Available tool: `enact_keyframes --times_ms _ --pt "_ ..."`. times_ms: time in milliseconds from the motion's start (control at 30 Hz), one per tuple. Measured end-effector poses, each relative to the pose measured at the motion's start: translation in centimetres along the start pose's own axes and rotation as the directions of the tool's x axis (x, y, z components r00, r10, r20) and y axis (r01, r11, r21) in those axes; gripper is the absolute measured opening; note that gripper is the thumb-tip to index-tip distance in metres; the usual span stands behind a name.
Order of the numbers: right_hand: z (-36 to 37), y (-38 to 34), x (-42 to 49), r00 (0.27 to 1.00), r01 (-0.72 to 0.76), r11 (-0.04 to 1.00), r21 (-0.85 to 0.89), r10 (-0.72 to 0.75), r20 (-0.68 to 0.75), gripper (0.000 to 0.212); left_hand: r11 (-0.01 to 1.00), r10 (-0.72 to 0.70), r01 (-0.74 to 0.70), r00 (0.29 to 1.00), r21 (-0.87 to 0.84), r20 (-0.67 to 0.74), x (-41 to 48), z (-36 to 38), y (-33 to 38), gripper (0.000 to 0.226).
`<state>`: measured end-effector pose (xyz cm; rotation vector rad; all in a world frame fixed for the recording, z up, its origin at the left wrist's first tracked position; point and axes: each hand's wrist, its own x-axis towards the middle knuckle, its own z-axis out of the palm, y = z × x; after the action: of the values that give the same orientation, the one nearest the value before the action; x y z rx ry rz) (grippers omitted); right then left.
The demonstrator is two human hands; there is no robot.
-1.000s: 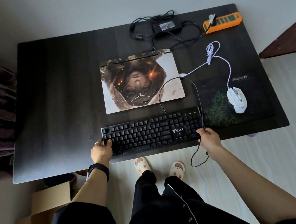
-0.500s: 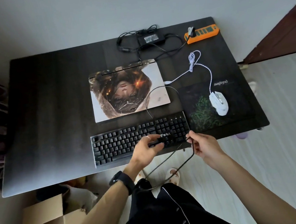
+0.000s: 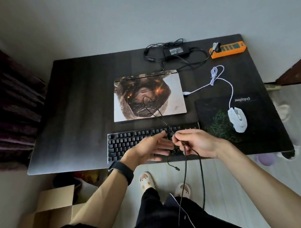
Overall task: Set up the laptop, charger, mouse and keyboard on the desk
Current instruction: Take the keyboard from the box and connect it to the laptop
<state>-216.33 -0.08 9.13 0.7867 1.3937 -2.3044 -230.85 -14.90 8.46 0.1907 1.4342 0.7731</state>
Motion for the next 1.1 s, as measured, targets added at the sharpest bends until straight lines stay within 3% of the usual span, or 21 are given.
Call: enact_keyframes --times_ms 133,267,400,500,633,767,867,967,1033,1100 --pt "0.9 -1.1 0.7 0.993 -0.001 0.997 -0.078 0.011 0.119 0.025 0.978 0.056 -0.066 0.997 -0.198 -0.053 -0.3 0.5 0.0 0.043" --pt "0.6 -1.0 1.3 0.999 0.030 0.986 -0.162 -0.028 0.017 0.027 0.863 0.110 -0.201 0.970 -0.463 -0.216 -1.0 0.7 0.1 0.022" --pt "0.3 -1.2 1.5 0.993 0.075 0.968 -0.238 -0.095 -0.072 0.027 0.856 0.205 -0.279 0.956 -0.436 -0.209 -2.1 0.0 0.3 0.024" --pt "1.0 -1.7 2.0 0.986 0.109 0.943 -0.315 -0.144 -0.089 0.026 0.820 0.267 -0.383 0.914 -0.426 -0.307 -2.5 0.0 0.7 0.020" --pt "1.8 -2.4 2.8 0.890 0.107 0.802 -0.588 -0.341 -0.303 0.025 0.763 0.328 -0.533 0.807 -0.367 -0.491 -3.3 -1.2 1.7 0.028" --pt "2.5 -3.4 3.5 0.819 0.112 0.851 -0.513 -0.372 -0.437 0.025 0.715 0.303 -0.639 0.650 -0.285 -0.697 -6.4 -5.6 3.4 0.026" --pt "3.8 -4.6 4.9 0.830 0.086 0.759 -0.645 -0.413 -0.375 0.026 0.713 0.371 -0.698 0.455 -0.065 -0.810 -9.7 -10.0 4.9 0.020" --pt "6.2 -5.7 7.7 0.866 0.137 0.791 -0.596 -0.388 -0.315 0.025 0.705 0.422 -0.700 0.284 0.115 -0.861 -13.5 -14.1 6.7 0.019" --pt "8.4 -6.4 9.8 0.900 0.170 0.744 -0.647 -0.385 -0.206 0.026 0.720 0.454 -0.664 0.233 0.200 -0.860 -15.6 -16.8 7.6 0.018" --pt "11.1 -7.1 11.7 0.938 0.188 0.626 -0.757 -0.343 -0.051 0.029 0.749 0.483 -0.608 0.230 0.263 -0.845 -16.9 -19.6 8.1 0.019"
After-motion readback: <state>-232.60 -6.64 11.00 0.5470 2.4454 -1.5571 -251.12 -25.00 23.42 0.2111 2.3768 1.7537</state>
